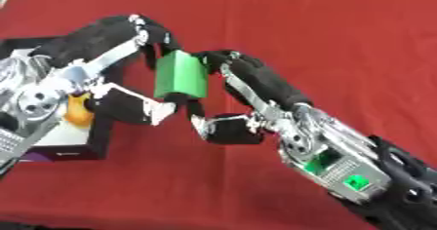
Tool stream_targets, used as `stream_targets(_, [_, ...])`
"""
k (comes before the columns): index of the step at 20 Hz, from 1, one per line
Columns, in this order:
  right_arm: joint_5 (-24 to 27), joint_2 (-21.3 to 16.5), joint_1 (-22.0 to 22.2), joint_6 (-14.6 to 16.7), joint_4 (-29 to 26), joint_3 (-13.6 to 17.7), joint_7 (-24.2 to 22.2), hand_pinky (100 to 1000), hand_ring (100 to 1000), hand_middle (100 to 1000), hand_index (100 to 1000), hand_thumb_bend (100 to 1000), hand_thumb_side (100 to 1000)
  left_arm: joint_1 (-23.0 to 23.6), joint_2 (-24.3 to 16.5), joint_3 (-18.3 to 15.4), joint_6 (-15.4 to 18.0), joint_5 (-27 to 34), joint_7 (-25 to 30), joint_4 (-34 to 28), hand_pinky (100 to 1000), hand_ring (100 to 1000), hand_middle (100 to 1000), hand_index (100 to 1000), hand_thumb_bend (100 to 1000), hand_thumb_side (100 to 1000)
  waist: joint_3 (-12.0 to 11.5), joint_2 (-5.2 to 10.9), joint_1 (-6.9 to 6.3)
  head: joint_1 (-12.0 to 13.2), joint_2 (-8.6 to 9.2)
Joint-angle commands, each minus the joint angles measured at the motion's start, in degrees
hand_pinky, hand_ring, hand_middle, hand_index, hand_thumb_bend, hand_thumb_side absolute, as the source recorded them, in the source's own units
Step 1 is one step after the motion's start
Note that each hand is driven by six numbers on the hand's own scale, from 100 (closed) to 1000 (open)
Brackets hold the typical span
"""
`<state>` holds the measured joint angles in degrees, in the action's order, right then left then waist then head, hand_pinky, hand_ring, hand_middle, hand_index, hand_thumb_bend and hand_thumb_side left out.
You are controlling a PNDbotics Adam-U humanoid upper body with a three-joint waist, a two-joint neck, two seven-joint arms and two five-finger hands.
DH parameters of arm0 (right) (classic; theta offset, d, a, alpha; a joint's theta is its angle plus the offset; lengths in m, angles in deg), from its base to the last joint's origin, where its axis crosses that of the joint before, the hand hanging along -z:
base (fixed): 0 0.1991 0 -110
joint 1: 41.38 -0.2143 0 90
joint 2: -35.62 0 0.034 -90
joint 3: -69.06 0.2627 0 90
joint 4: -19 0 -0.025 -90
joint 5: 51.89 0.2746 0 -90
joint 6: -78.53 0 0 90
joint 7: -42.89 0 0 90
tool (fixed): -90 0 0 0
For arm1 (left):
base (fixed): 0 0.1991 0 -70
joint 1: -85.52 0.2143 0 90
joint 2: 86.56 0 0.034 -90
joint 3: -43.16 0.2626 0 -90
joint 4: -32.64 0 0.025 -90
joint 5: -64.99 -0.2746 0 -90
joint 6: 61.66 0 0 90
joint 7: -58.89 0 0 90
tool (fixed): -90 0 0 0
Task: Pick up the objects with one hand, pass them to the other hand, and then place them into the box on the other side of the table.
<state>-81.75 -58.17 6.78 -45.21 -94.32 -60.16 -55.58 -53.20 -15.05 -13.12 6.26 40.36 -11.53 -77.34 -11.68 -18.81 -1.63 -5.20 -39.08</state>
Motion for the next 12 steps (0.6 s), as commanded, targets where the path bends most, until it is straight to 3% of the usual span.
stream_targets(1, [-0.34,-0.52,-0.43,0.63,-1.27,0.33,-0.72,825,802,682,884,138,100,-0.14,-3.26,-1.15,0.57,-0.55,-1.03,2.28,718,507,253,261,100,210,0.02,1.03,0.02,0.16,0.63])
stream_targets(12, [-1.05,-1.37,-0.08,0.93,-1.27,0.62,-0.11,829,800,681,887,156,100,2.87,-6.54,-1.50,2.85,-1.50,-3.15,4.30,706,496,222,249,100,191,0.32,1.05,0.07,0.68,0.75])
